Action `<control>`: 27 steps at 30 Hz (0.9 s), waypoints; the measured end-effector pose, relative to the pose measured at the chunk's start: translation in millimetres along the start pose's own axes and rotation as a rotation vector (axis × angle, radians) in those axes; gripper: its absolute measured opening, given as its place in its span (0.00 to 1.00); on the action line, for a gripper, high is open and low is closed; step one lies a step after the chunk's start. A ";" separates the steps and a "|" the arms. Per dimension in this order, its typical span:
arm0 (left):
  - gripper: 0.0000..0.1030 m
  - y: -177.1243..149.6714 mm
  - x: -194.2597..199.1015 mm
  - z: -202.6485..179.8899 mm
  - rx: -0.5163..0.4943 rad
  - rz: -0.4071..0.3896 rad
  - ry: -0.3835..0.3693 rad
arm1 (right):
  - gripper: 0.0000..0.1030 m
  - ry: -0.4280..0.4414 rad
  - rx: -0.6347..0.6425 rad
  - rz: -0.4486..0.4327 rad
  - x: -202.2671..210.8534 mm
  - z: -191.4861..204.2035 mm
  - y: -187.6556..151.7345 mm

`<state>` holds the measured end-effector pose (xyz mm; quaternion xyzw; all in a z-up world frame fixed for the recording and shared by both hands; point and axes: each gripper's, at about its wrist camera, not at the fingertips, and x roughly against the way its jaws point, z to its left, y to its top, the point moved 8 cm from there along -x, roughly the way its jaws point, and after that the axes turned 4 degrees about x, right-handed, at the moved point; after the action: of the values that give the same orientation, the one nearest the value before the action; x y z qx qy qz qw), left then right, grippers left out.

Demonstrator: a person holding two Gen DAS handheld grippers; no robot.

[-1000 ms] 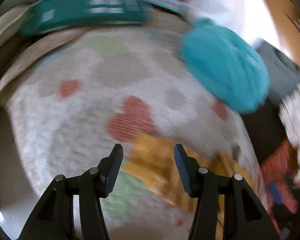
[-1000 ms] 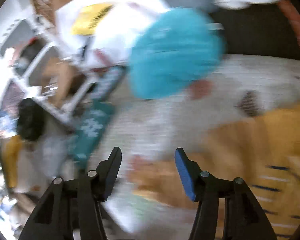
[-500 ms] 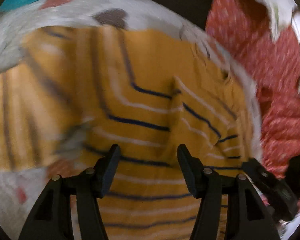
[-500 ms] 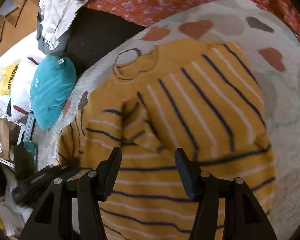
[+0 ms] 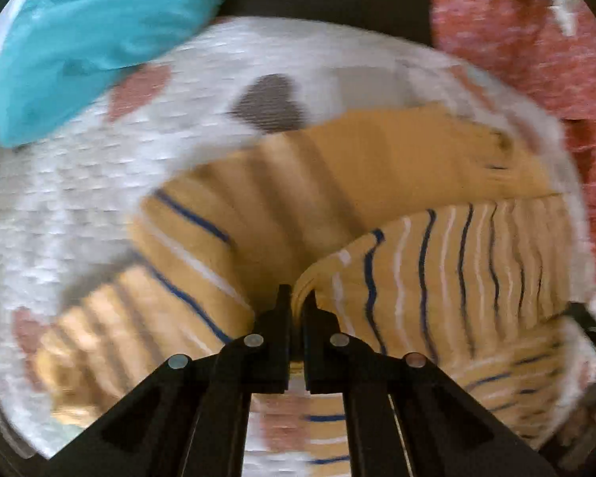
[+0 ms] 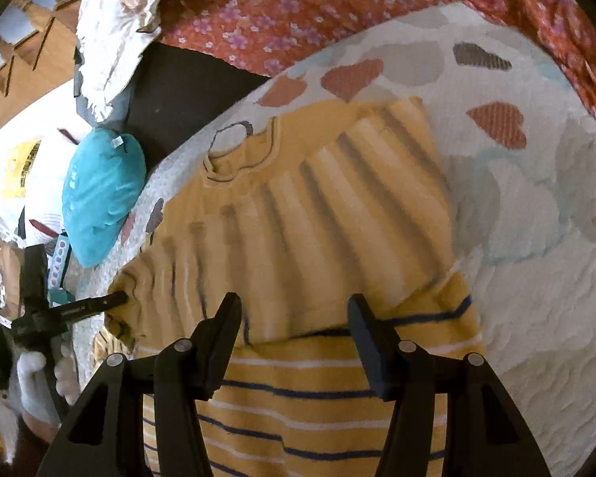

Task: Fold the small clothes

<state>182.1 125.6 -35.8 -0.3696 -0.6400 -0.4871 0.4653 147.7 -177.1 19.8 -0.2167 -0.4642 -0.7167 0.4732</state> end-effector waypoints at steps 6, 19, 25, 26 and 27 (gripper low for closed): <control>0.22 -5.3 -3.3 10.2 0.144 0.018 -0.104 | 0.58 0.015 0.079 0.018 -21.3 35.7 4.9; 0.59 -72.2 80.1 134.8 0.543 -0.307 -0.043 | 0.58 -0.221 0.147 -0.050 -14.2 24.7 46.3; 0.59 -85.8 47.1 155.0 0.632 -0.181 -0.134 | 0.66 -0.324 0.125 -0.026 -2.1 -35.7 60.3; 0.59 -85.6 48.2 154.4 0.627 -0.190 -0.118 | 0.70 -0.331 0.146 -0.010 -10.6 -35.3 59.6; 0.59 -85.0 49.6 154.1 0.621 -0.200 -0.100 | 0.70 -0.347 0.159 0.000 -18.0 -35.7 59.0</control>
<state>52.4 254.3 -26.4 -0.1687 -0.8133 -0.2931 0.4735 212.5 -206.7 16.5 -0.2989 -0.5940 -0.6297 0.4016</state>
